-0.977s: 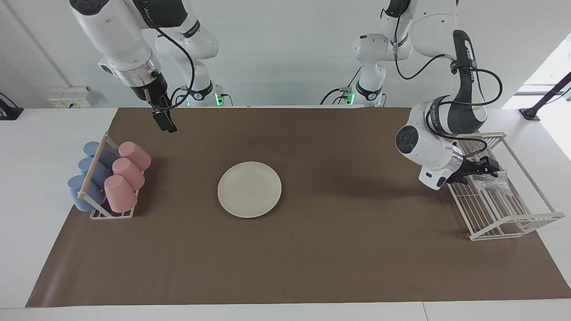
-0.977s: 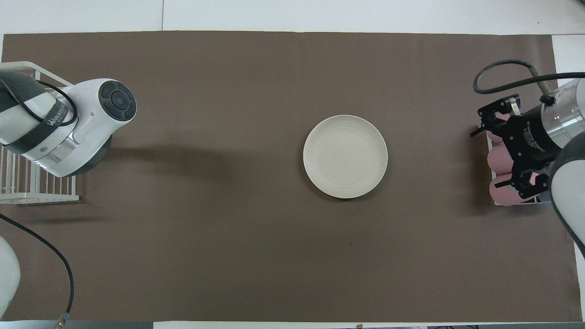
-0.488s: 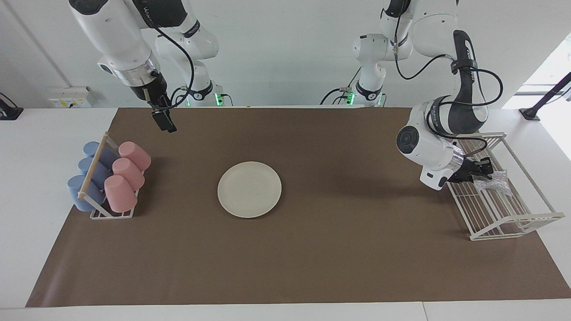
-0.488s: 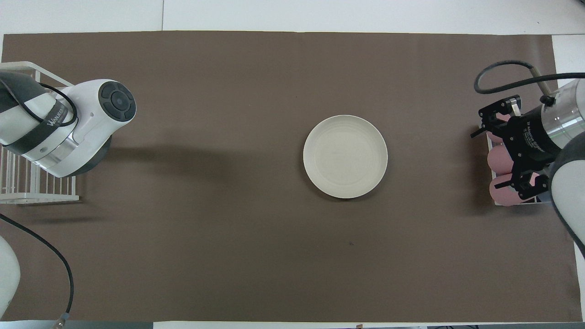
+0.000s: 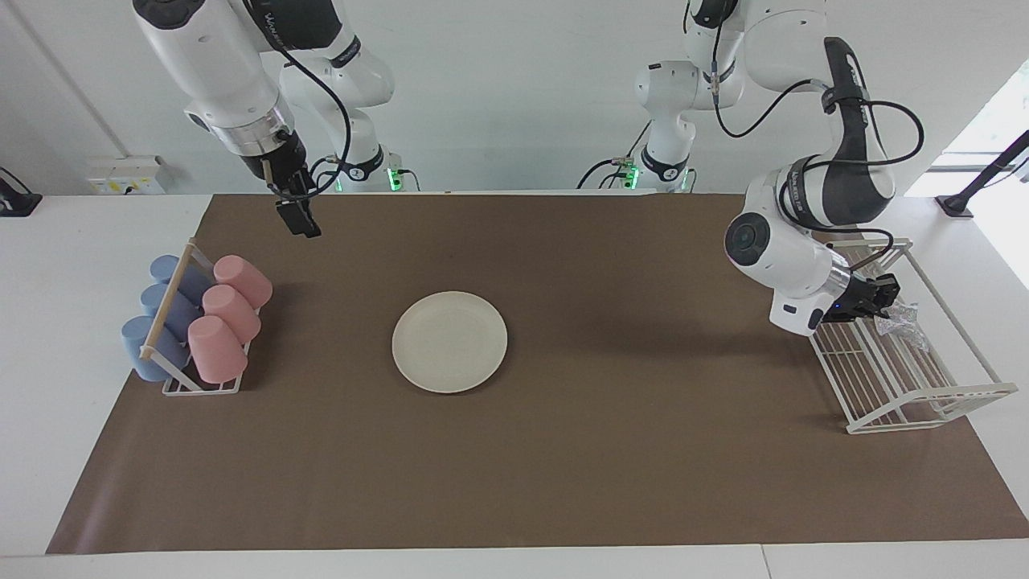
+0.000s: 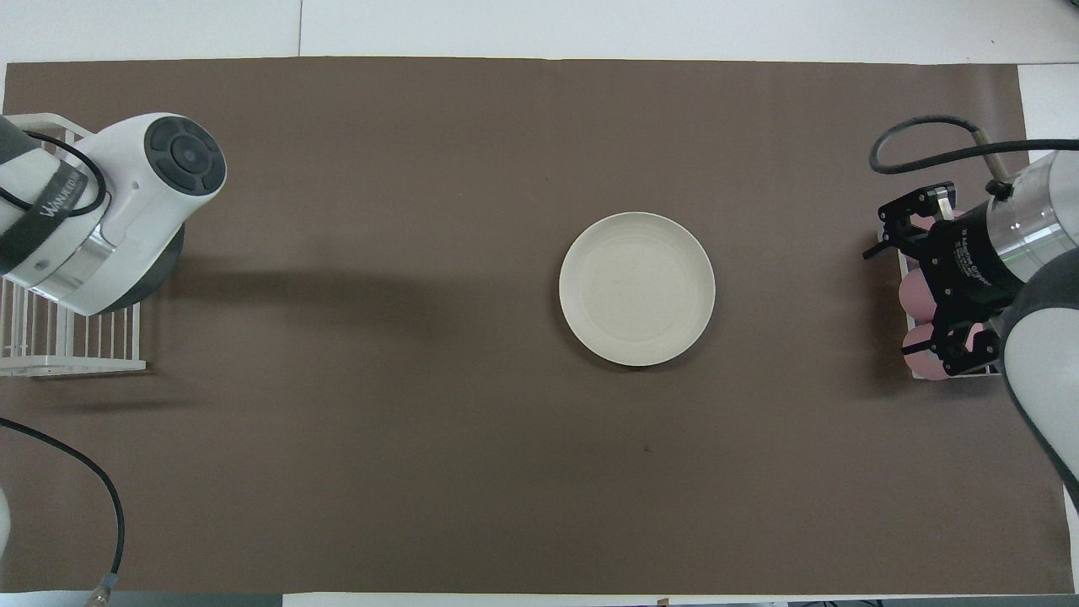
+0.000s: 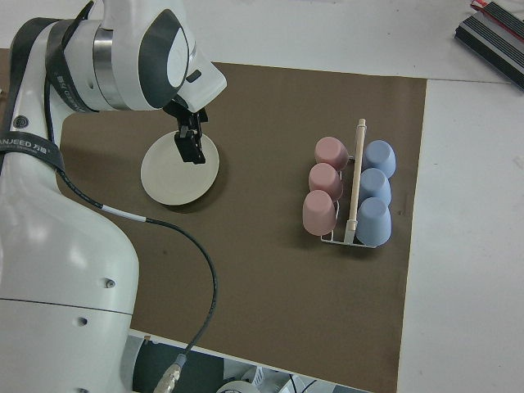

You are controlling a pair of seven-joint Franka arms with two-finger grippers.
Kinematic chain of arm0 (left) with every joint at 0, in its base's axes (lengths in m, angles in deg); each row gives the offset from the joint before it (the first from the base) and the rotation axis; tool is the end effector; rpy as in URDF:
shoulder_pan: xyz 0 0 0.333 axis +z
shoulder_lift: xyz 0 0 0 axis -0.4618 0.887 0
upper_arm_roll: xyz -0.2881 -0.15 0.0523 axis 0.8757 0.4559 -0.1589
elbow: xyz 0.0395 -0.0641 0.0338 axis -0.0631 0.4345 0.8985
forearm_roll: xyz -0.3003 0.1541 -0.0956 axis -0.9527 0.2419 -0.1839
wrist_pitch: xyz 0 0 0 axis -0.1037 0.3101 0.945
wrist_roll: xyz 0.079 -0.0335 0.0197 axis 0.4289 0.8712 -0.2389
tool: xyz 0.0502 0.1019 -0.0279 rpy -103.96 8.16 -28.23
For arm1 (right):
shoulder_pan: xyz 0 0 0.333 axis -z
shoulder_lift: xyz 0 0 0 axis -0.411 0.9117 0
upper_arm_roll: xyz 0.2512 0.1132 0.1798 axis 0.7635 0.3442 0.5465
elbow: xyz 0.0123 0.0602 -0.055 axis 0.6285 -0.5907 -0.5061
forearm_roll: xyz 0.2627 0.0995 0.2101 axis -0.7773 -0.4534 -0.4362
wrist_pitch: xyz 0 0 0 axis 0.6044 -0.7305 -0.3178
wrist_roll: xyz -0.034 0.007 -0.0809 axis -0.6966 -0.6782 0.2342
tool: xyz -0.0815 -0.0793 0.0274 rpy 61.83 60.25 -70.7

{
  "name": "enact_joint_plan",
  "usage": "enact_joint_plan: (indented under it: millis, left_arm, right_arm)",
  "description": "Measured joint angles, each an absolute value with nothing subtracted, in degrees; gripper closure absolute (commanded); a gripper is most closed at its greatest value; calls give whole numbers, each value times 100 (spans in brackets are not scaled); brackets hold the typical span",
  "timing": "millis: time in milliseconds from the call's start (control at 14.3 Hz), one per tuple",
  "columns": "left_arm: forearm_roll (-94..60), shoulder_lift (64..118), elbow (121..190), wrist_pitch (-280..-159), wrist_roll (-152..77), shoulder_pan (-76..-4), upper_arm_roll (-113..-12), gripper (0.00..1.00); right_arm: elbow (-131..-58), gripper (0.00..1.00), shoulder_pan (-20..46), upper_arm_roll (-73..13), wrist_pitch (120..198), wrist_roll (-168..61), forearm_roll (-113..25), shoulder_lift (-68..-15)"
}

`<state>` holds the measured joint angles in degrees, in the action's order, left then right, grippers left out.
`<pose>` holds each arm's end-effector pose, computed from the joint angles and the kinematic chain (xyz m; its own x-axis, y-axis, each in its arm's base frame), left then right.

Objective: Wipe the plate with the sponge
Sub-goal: 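Grasp the clear scrubber in the wire basket with the left gripper, then carry the scrubber toward the plate while the right gripper approaches it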

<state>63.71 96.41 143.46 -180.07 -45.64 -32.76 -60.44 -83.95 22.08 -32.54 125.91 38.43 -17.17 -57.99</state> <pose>0.5943 -0.0172 0.4751 0.9975 -0.0648 0.0272 -0.0165 -0.5921 -0.8057 0.4869 0.0666 0.6082 0.2145 -0.9739 -0.0747 -0.9669 -0.2226 0.1245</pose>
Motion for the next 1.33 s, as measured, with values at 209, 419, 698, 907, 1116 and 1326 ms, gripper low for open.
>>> enact_joint_plan:
  millis: [209, 419, 698, 907, 1116, 1326]
  left_arm:
    - [5189, 9531, 13490, -17183, -4258, -3424, -6015, 100]
    - [3906, 9513, 12897, -16589, -4211, -3574, -6006, 100]
    - [1936, 9508, 12451, -16319, -4490, -3608, -6100, 100]
    - [685, 9477, 12354, -16319, -5034, -3588, -6154, 100]
    - [-768, 9441, 12340, -16339, -5197, -3362, -6158, 100]
    - [-1895, 9385, 12446, -16495, -5198, -3139, -6159, 100]
  right_arm:
    - [-8400, 0, 2204, -3098, 12591, 4102, -1720, -5823]
    - [-8404, 0, 2193, -2922, 12591, 4332, -1727, -5840]
    - [-8404, 0, 2177, -2626, 12613, 4776, -1742, -5853]
    - [-8404, 0, 2165, -2389, 12806, 5180, -1743, -5869]
    - [-8417, 0, 2161, -2048, 13113, 5886, -1918, -5872]
    - [-8545, 0, 2085, -1744, 13675, 6582, -2271, -5905]
